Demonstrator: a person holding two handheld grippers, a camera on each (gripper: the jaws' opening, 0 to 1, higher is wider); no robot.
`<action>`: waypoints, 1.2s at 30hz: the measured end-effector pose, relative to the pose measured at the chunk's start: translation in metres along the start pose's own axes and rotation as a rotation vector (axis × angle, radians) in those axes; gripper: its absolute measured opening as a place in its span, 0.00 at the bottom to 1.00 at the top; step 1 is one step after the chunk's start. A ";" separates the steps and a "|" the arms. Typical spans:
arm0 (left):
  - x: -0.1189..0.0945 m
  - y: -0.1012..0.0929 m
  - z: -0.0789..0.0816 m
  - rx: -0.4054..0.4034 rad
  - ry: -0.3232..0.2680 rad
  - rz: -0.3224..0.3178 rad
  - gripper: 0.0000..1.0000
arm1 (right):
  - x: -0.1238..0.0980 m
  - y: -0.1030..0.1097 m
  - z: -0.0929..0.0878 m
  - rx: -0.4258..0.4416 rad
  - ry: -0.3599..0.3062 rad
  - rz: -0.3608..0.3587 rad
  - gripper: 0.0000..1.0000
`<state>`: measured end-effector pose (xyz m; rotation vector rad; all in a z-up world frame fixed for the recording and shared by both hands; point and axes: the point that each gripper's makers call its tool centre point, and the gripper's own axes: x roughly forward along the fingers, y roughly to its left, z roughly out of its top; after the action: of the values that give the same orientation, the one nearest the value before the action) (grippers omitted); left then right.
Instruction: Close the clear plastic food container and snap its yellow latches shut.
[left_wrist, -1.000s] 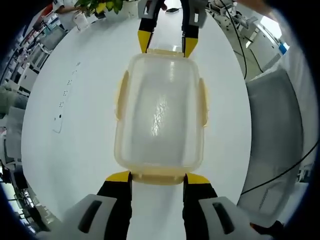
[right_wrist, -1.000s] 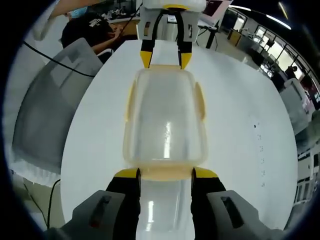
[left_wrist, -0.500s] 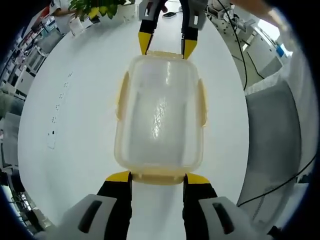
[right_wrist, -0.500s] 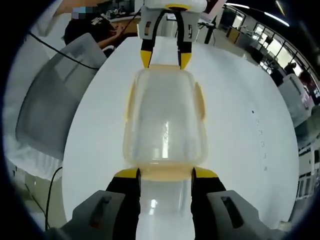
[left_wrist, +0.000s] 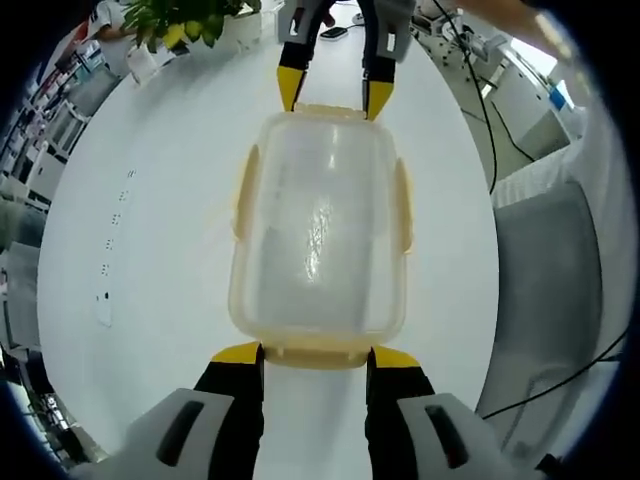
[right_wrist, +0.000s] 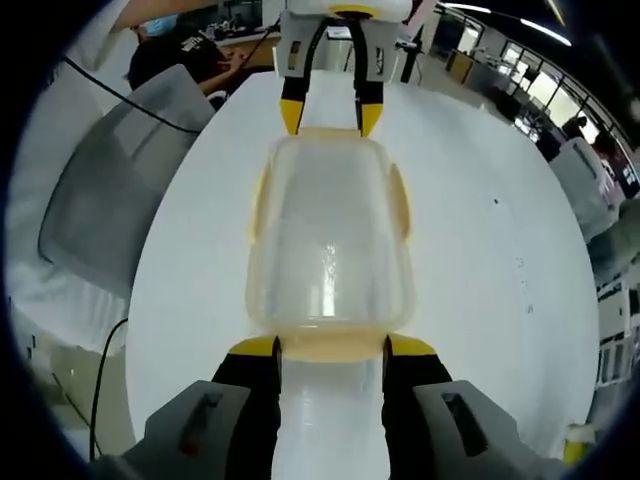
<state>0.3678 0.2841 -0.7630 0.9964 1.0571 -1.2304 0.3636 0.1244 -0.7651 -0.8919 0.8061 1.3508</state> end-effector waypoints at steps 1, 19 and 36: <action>0.001 0.000 0.003 0.000 -0.006 -0.001 0.33 | -0.001 0.000 -0.003 0.001 0.002 -0.002 0.36; 0.024 -0.002 0.052 0.036 0.005 -0.021 0.33 | -0.021 0.002 -0.053 0.041 0.019 -0.001 0.36; 0.041 -0.006 0.063 0.055 0.041 -0.053 0.33 | -0.012 0.008 -0.073 0.064 0.013 0.012 0.36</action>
<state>0.3683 0.2137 -0.7886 1.0459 1.0927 -1.2932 0.3566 0.0540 -0.7879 -0.8474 0.8614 1.3238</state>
